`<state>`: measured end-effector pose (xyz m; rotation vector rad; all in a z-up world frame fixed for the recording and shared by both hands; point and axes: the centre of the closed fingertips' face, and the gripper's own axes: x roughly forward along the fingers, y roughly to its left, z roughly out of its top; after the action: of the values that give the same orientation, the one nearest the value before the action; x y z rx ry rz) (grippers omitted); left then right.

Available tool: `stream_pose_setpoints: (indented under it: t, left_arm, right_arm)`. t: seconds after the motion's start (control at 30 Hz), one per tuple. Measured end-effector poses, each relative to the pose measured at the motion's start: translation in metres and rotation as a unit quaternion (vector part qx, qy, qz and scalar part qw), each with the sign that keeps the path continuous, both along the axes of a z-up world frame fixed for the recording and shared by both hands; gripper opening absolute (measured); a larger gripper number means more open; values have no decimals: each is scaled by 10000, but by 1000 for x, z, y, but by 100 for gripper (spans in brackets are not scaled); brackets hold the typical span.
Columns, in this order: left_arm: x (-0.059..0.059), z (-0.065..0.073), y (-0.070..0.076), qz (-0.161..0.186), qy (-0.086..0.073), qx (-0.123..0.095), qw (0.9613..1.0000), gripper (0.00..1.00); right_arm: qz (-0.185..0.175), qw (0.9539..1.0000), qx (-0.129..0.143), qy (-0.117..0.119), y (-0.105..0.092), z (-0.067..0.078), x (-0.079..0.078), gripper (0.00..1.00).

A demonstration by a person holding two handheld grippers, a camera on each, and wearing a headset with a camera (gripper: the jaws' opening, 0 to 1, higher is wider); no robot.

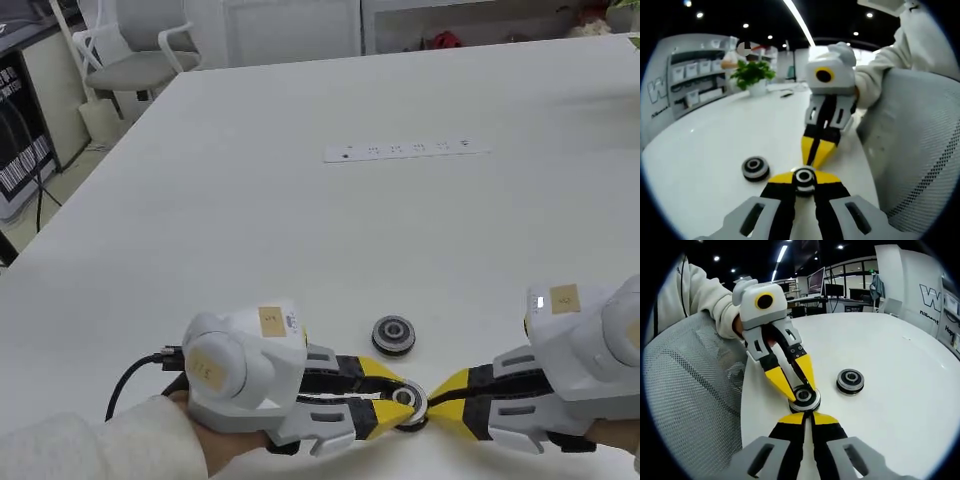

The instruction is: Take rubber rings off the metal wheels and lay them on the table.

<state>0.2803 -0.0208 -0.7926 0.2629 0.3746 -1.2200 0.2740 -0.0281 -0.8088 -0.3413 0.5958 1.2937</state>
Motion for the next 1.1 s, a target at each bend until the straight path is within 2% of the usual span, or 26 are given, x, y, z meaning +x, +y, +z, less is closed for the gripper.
stream_pose_setpoints:
  t: [0.17, 0.27, 0.43, 0.63, 0.73, 0.87, 1.1]
  left_arm:
    - [-1, 0, -1, -23, -1, 9, 10000, 14]
    - [-2, 1, -1, -72, -2, 24, 10000, 14]
    - [-6, 0, 1, -172, 24, 48, 9998, 14]
    - [-7, 1, -1, -238, -15, 85, 9997, 14]
    - [-7, 1, -1, -288, -67, 142, 9995, 14]
    - [-6, 2, -1, -294, -61, 135, 9995, 14]
    - [-5, 2, -1, -259, -72, 144, 9995, 14]
  right_arm:
    - [-120, 9997, -4, 219, -2, 1, 1, 0]
    - [-192, 9990, 92, 397, -3, 3, 1, 0]
    - [-159, 9987, 71, 488, -1, 3, -3, 0]
    - [-200, 9976, 56, 655, -2, 4, -1, 0]
    - [-215, 9974, 58, 692, -2, 4, -1, 0]
    - [-244, 9972, 55, 708, -2, 5, 0, 0]
    - [-394, 9955, 204, 837, -2, 9, 5, 0]
